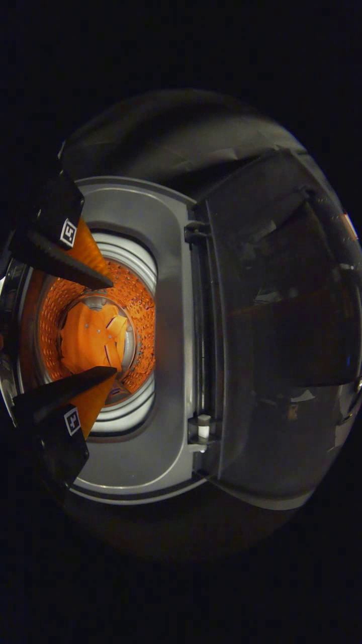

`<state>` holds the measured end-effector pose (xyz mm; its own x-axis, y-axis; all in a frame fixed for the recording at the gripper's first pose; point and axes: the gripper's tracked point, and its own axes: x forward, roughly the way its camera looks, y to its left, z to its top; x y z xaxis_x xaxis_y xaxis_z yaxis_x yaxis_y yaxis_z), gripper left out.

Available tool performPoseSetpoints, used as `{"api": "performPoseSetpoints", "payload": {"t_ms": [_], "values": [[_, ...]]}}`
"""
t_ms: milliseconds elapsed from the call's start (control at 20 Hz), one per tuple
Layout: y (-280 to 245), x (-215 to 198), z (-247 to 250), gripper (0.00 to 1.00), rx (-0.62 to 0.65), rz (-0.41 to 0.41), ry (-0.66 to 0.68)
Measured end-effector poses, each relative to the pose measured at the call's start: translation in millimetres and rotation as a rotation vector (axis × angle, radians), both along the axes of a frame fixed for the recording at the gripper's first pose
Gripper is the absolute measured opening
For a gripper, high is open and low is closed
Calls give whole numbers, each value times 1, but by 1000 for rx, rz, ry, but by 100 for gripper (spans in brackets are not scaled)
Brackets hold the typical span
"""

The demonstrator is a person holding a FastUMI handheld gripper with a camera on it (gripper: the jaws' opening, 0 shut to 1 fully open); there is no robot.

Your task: Put the clothes into the washing machine and then close the washing machine lid.

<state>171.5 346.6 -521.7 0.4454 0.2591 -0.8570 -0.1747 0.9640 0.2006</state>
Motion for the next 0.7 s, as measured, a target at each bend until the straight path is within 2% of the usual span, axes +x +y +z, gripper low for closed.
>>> {"api": "performPoseSetpoints", "payload": {"t_ms": [300,700], "values": [[-4,6,39,99,18,7,-117],[-18,20,104,99,16,-32,-295]]}}
